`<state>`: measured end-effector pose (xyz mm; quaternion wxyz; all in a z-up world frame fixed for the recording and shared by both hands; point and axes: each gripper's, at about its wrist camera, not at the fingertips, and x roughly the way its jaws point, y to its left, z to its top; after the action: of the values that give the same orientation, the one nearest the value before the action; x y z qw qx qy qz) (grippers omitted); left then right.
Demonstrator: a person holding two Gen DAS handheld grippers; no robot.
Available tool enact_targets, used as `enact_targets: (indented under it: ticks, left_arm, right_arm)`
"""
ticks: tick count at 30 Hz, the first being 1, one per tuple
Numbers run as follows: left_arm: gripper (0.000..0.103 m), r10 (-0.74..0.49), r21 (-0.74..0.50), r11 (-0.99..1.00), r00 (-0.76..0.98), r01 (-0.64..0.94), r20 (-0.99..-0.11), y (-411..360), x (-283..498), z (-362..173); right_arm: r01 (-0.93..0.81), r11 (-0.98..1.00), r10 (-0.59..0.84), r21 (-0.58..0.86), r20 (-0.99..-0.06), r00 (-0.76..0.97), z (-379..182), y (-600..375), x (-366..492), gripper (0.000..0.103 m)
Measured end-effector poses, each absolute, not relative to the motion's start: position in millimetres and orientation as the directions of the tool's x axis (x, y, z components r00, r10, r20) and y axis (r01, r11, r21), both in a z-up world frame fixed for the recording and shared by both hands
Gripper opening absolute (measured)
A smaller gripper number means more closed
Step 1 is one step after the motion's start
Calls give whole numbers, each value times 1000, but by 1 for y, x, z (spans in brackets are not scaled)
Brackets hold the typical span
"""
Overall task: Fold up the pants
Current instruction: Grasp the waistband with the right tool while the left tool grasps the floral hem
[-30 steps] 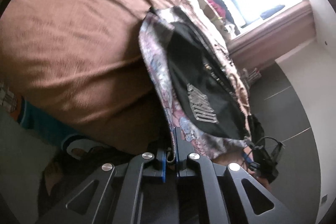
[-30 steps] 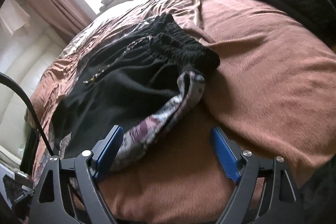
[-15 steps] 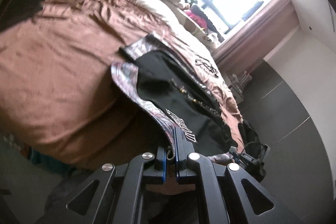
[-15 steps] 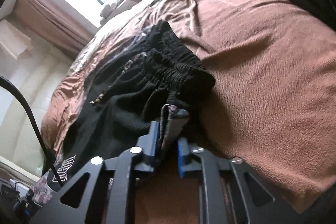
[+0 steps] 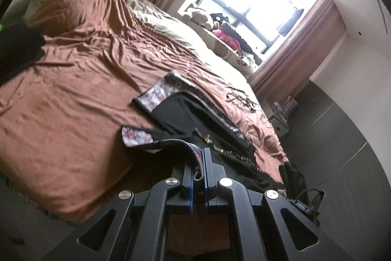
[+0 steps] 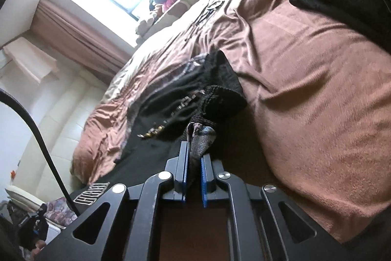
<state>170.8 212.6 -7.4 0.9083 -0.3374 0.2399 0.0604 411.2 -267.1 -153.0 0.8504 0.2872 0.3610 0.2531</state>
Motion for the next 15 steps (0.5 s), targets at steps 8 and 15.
enact_targets:
  ticks: [8, 15]
  left_arm:
    - [6, -40, -580, 773, 893, -257, -449, 239, 209, 16]
    - [6, -20, -565, 785, 901, -253, -432, 262, 253, 35]
  right_arm:
    - [-236, 713, 627, 660, -450, 636, -128, -255, 428, 5]
    - [-240, 705, 630, 668, -434, 644, -108, -239, 444, 5]
